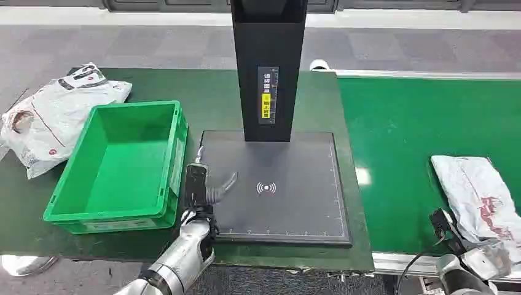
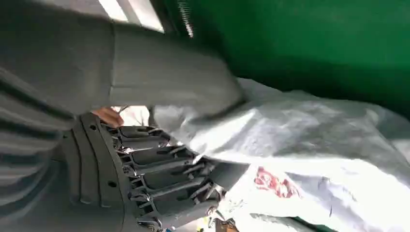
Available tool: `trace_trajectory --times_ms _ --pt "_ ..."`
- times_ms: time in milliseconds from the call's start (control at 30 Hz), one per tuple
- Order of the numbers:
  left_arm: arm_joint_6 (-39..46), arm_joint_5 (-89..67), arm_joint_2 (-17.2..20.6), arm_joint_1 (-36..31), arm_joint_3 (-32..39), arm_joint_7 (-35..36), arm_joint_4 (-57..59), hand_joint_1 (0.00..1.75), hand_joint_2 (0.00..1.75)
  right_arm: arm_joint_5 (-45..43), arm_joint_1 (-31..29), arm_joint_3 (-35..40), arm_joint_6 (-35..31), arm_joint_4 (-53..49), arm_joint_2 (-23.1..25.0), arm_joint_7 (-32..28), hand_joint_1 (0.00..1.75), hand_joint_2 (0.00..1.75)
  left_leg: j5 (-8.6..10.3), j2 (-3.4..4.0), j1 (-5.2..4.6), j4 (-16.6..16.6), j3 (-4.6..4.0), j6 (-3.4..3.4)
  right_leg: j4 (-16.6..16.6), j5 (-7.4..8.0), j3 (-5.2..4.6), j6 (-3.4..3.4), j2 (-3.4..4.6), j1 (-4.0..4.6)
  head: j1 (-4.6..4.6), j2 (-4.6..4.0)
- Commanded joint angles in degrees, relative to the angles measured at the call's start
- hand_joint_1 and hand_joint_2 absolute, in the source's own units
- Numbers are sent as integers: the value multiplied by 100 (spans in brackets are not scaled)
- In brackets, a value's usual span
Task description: Moved the parcel from conveyor to table for the left to box.
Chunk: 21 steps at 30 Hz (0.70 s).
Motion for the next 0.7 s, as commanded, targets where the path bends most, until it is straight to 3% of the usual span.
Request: trace_trajectory --times_ms 33,100,233,333,400,500,533,567,600,667,700 --pt "-17 -77 114 -311 269 6 334 0 175 -126 -237 -233 -185 200 380 -552 175 175 -4 16 8 -2 12 -6 -6 3 7 -8 16 9 0 0" --pt "69 -135 164 -273 331 6 224 0 175 -191 -399 -176 -817 106 553 -1070 175 175 -2 20 7 -2 8 -5 -5 5 1 -6 21 9 0 0" --pt "42 -136 187 -269 345 6 217 0 175 -159 -492 -133 -786 111 609 -974 175 175 -6 44 7 -3 13 -7 -2 8 1 -10 43 8 0 0" --pt "50 -146 174 -262 346 6 212 0 175 -175 -455 -139 -799 112 584 -1004 175 175 0 22 6 -6 13 -8 -4 4 6 -9 22 7 0 0" --pt "144 -200 192 -236 374 6 128 0 175 -381 -501 -171 -1218 22 682 -1667 175 175 1 16 7 -9 17 -7 -7 3 11 -10 15 7 0 0" --pt "337 -448 353 -262 396 6 -43 0 175 -1238 -750 -7 -2135 -631 1461 -3723 175 175 -5 45 7 -3 14 -7 0 7 2 -10 44 7 0 0" --pt "331 -483 378 -288 419 6 -57 0 175 -1349 -752 196 -2152 -884 1693 -3892 175 175 -8 78 7 -8 25 -12 -2 13 -2 -15 78 8 2 0" --pt "894 -938 462 -297 272 6 -169 0 175 -1731 -661 577 -1895 -1345 1994 -4407 175 175 -11 84 13 -7 27 -13 -5 14 5 -18 84 13 2 0" --pt "1225 -1351 497 -328 103 6 -221 0 175 -1965 -335 1380 -1573 -2206 2323 -4438 175 175 -11 111 10 -9 25 -17 1 20 -7 -22 111 10 2 0" --pt "1019 -1487 445 -370 220 28 -262 0 175 -2495 122 2852 -1292 -3121 2355 -3641 175 175 -10 102 11 -1 5 -18 14 17 -30 -22 102 11 0 0" --pt "854 -1566 429 -417 191 112 -294 0 175 -2817 259 3636 -1077 -3358 2255 -3552 175 175 -6 95 15 -12 18 -23 9 18 -17 -30 100 15 0 0"
